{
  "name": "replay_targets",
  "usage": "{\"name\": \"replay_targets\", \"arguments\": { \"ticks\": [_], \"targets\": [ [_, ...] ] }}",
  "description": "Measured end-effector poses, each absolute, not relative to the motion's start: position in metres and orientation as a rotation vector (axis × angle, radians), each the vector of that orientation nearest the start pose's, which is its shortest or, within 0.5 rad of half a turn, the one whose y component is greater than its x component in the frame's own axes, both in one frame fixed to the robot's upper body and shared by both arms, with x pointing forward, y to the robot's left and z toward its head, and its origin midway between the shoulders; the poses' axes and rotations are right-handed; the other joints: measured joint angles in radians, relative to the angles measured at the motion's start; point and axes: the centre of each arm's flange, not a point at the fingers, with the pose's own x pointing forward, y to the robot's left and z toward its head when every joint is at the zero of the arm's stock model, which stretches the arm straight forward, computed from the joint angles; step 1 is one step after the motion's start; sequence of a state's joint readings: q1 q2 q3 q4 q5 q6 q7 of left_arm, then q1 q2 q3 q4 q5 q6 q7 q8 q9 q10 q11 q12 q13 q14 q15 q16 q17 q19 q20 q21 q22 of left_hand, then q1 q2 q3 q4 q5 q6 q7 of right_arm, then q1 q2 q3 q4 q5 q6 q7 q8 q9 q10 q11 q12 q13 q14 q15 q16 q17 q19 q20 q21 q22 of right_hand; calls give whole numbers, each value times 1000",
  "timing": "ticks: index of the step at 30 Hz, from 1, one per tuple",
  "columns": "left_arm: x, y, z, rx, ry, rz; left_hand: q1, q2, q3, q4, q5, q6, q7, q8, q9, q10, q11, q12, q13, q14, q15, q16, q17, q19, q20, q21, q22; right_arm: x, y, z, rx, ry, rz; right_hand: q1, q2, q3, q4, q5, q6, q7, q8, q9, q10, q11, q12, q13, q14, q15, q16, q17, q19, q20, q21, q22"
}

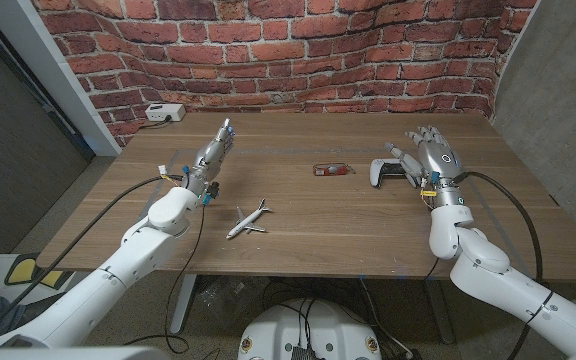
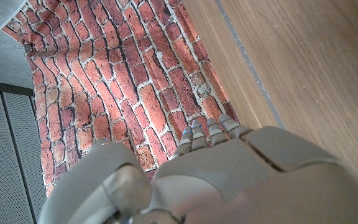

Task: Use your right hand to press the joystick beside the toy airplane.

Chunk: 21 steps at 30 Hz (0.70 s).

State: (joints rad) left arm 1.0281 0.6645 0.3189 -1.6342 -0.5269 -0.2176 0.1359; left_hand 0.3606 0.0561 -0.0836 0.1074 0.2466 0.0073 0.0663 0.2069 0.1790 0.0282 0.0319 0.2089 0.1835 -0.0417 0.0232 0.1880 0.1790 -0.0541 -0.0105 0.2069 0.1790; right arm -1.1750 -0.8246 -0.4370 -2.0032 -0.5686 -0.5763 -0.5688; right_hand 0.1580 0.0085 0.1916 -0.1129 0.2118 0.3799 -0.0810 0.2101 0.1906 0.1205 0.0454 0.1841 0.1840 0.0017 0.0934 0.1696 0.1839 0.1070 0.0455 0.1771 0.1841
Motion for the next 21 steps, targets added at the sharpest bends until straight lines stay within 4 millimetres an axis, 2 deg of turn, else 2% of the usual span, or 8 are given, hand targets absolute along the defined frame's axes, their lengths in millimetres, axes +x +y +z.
{"name": "replay_targets", "arguments": {
  "ticks": [2,11,16,21],
  "targets": [
    [590,292,-26,132,-635,-146,0,0,0,0,0,0,0,0,0,0,0,0,0,0,0,0,0,0,0,0,0,522,-289,-44,-1245,-614,-596,0,0,0,0,0,-2,-2,-7,0,-13,1,0,0,-4,4,0,0,-8,8,0,0],
    [587,292,-29,131,-633,-143,2,1,0,0,0,0,0,0,0,0,0,0,0,0,0,0,0,-2,2,0,0,530,-290,-51,-1241,-551,-565,0,0,0,0,0,-3,-14,-11,0,-46,8,-8,0,-28,10,0,0,-19,8,0,0],
    [586,292,-31,130,-632,-144,3,3,0,0,0,0,0,0,0,0,0,0,0,0,0,0,0,-4,3,0,0,534,-290,-53,-1245,-527,-553,2,6,0,0,0,-7,-18,-12,0,-69,8,-8,0,-53,17,0,0,-43,-1,0,4],
    [586,291,-32,131,-626,-144,3,3,0,0,0,4,-4,0,0,0,0,0,0,0,0,0,0,-3,3,-4,0,537,-290,-54,-1259,-500,-541,-5,13,0,0,-8,-19,-16,-12,0,-115,17,-8,0,-99,16,0,0,-87,-5,0,5]
  ]
}}
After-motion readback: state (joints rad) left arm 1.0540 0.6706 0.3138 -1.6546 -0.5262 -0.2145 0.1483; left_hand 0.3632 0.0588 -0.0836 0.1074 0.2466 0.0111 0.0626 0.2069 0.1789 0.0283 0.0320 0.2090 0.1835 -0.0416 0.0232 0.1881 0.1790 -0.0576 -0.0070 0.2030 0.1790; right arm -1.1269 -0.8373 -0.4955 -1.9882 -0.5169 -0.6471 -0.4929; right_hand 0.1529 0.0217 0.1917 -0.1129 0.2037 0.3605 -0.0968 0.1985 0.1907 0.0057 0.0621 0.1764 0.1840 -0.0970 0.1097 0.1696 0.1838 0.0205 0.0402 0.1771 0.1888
